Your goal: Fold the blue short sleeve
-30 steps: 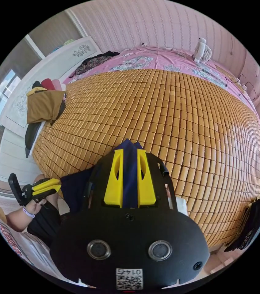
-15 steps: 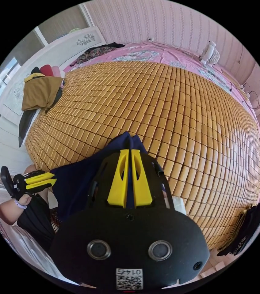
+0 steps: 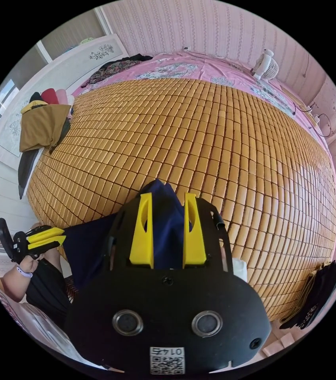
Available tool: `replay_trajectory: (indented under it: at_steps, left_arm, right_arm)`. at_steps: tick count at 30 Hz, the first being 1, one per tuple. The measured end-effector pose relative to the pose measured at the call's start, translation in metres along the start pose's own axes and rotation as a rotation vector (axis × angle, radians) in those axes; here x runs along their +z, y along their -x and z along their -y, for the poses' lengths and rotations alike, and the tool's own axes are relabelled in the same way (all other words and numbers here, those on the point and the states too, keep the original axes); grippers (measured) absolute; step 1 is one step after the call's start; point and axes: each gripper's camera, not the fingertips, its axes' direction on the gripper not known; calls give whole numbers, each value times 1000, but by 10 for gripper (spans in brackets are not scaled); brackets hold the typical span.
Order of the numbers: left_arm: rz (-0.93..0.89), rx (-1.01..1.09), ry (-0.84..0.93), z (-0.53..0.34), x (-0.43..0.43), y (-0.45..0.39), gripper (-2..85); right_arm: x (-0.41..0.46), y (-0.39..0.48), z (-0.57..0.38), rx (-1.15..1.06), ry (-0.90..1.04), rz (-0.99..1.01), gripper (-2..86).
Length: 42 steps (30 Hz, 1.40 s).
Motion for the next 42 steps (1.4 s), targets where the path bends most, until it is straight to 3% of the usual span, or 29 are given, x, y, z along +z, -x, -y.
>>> replay_trajectory:
  at_steps: [6, 10, 15, 20, 32, 38, 42]
  left_arm:
    - [-4, -66, -124, -9, -15, -6, 86]
    - [-33, -39, -71, -7, 1, -23, 103]
    - [79, 57, -34, -10, 10, -49, 65]
    - [52, 104, -39, -17, 1, -69, 41]
    - [-130, 490, -297, -25, -127, -173, 36]
    - [-246, 751, -361, -1, -148, -253, 36]
    - [-405, 806, -338, 41, -136, -303, 33]
  right_arm:
    - [15, -1, -6, -20, 48, -19, 138]
    - [8, 1, -21, -28, 21, -49, 129]
    - [0, 10, -46, -109, -27, -46, 71]
    - [-17, -8, -72, -78, -50, 16, 46]
    - [-172, -102, -275, 225, -537, 347, 29]
    - [-248, -135, -387, 345, -710, 237, 26]
    - [-312, -161, -452, 379, -823, 75, 27]
